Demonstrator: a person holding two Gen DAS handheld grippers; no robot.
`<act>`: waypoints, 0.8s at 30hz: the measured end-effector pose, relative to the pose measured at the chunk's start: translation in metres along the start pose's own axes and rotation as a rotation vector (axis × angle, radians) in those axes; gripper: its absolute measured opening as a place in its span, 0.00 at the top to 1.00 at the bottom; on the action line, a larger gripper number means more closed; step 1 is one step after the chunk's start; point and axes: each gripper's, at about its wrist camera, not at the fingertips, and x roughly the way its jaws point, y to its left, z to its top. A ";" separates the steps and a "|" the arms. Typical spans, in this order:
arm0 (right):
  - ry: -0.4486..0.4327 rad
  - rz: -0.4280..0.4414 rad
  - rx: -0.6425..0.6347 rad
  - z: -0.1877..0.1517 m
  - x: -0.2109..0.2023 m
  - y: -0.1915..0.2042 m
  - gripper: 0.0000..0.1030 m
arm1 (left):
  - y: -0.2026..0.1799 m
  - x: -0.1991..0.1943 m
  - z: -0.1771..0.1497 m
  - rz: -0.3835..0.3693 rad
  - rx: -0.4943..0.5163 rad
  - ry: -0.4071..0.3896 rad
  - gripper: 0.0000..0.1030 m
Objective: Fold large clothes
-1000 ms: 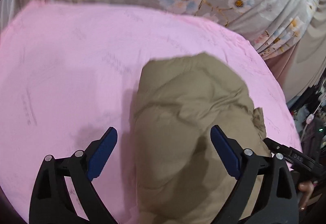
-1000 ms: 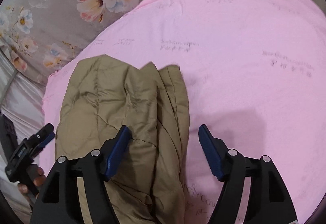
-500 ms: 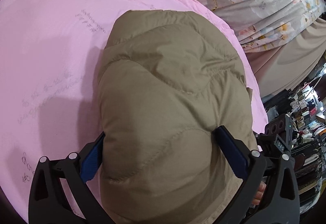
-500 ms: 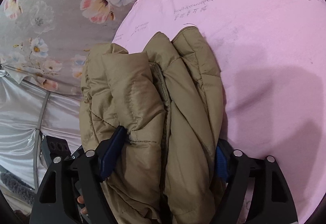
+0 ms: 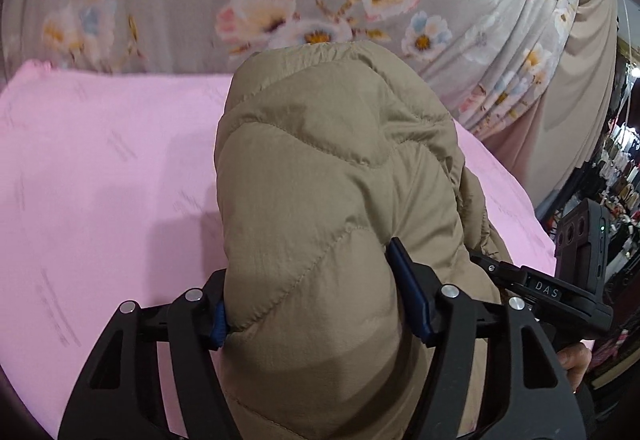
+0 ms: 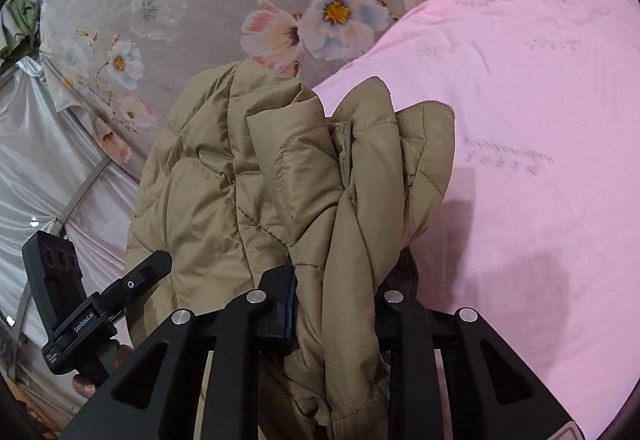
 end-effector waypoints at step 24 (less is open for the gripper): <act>0.041 -0.127 -0.116 0.067 0.202 0.055 0.76 | 0.164 0.121 0.071 0.104 -0.035 0.006 0.37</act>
